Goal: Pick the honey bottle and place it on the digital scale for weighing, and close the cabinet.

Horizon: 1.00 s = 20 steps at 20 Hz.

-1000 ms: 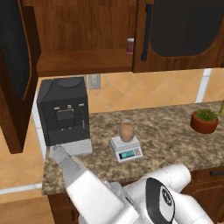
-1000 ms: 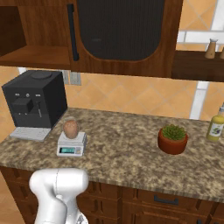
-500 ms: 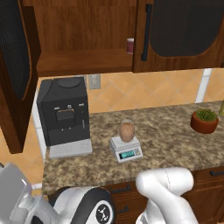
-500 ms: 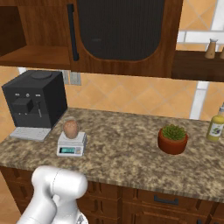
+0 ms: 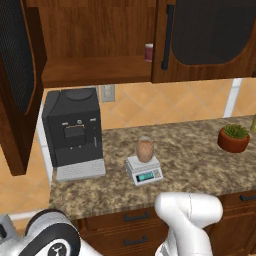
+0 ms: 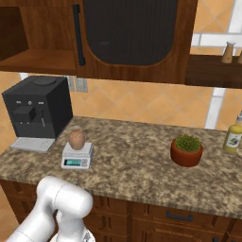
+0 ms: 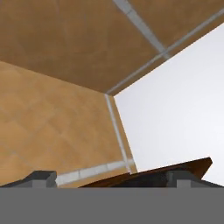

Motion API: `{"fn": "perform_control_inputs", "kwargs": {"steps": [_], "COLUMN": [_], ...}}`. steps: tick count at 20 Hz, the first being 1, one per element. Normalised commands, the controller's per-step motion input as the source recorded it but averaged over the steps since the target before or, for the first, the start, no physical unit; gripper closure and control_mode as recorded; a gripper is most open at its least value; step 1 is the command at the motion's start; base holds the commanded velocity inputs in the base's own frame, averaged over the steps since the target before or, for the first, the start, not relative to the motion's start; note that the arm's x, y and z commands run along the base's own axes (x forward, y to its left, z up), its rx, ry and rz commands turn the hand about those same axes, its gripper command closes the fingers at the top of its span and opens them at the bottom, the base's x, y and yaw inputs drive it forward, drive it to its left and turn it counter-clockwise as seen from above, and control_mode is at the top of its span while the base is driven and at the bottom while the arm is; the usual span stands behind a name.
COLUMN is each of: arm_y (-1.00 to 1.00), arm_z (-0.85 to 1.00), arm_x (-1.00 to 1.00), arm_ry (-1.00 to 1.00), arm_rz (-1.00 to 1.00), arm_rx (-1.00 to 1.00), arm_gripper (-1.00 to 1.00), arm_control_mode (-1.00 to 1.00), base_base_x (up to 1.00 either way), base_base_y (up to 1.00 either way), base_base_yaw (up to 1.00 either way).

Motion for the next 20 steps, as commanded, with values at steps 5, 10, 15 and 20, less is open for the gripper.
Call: {"fn": "perform_control_inputs", "kwargs": {"steps": [5,10,15,20], "arm_y": [-0.02,0.03,0.03,-0.57], "arm_z": [-0.05,0.00,-0.36,-0.12], "arm_x": [0.79,0.86,0.37,0.45], "arm_ry": [0.06,0.04,0.00,0.12], "arm_rz": [-0.13,-0.27,-0.44,-0.42], "arm_rx": [0.08,0.00,0.18,0.49], "arm_gripper": [-1.00,-1.00,-1.00,-1.00], "arm_control_mode": [-1.00,-1.00,-1.00,-1.00], "base_base_x": [0.00,0.00,0.00,0.00], "base_base_y": [0.00,0.00,0.00,0.00], "base_base_yaw": [0.00,0.00,0.00,0.00]}}
